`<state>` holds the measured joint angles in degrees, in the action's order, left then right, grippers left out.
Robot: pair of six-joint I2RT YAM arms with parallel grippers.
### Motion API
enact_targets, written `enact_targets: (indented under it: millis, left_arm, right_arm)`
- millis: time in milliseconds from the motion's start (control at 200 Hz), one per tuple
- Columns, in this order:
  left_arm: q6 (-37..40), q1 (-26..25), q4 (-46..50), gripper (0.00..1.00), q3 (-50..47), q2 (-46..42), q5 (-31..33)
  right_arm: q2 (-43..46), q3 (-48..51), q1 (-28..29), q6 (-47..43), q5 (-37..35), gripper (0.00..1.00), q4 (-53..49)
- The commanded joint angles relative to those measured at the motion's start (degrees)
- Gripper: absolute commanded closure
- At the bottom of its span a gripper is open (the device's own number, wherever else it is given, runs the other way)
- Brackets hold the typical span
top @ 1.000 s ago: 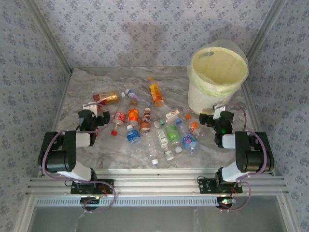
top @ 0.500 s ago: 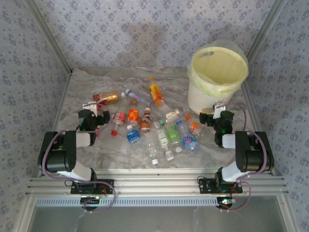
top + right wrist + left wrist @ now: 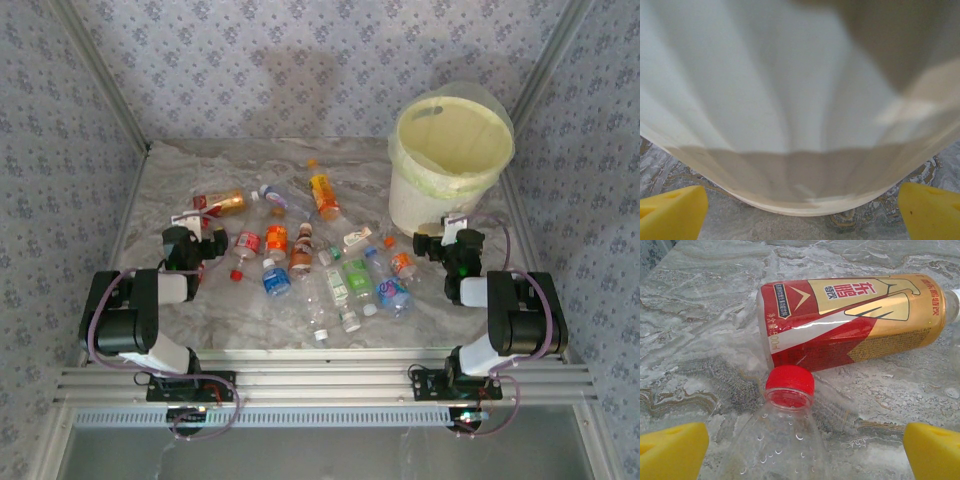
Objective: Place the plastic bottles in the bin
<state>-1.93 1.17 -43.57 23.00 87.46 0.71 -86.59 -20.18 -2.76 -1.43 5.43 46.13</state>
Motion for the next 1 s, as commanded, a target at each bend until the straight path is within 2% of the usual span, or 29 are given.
enact_targets:
  millis: [0, 140, 240, 330, 475, 635, 715, 819, 994]
  left_arm:
    - [0.73, 0.38, -1.99, 0.0, 1.28, 0.22, -0.7]
    - [0.2, 0.4, -4.06, 0.0, -1.27, -2.81, 0.28]
    - [0.36, 0.17, -3.4, 0.0, -2.23, -5.85, 0.52]
    - [-0.26, -0.2, 3.19, 0.0, -0.77, -9.59, 2.39]
    - [-3.22, -0.95, 12.95, 0.0, 1.44, -16.21, 4.59]
    - [-10.8, -2.57, 30.86, 0.0, 7.36, -23.1, 5.16]
    - [-15.39, -4.0, 38.69, 0.0, 10.19, -26.49, 2.62]
    - [-18.43, -6.32, 44.63, 0.0, 12.59, -30.42, -3.61]
    - [-17.05, -11.22, 49.19, 0.0, 17.34, -34.09, -16.5]
  right_arm:
    - [-0.77, -1.61, -0.51, -1.02, 0.63, 0.0, 1.59]
    - [0.1, -1.57, -0.62, 0.78, -3.11, 0.0, 0.9]
    - [4.12, -1.44, -0.01, 0.22, -4.03, 0.0, -1.89]
    - [9.05, -3.17, 0.59, 0.71, -5.05, 0.0, -9.92]
    - [16.27, -3.6, 2.93, 2.75, -7.83, 0.0, -17.33]
    - [24.69, -8.06, 6.6, 8.64, -9.48, 0.0, -32.6]
    - [28.13, -10.19, 9.54, 13.8, -12.06, 0.0, -40.1]
    - [30.68, -13.51, 15.64, 21.26, -22.46, 0.0, -51.78]
    - [32.82, -16.9, 24.86, 22.26, -21.05, 0.0, -61.45]
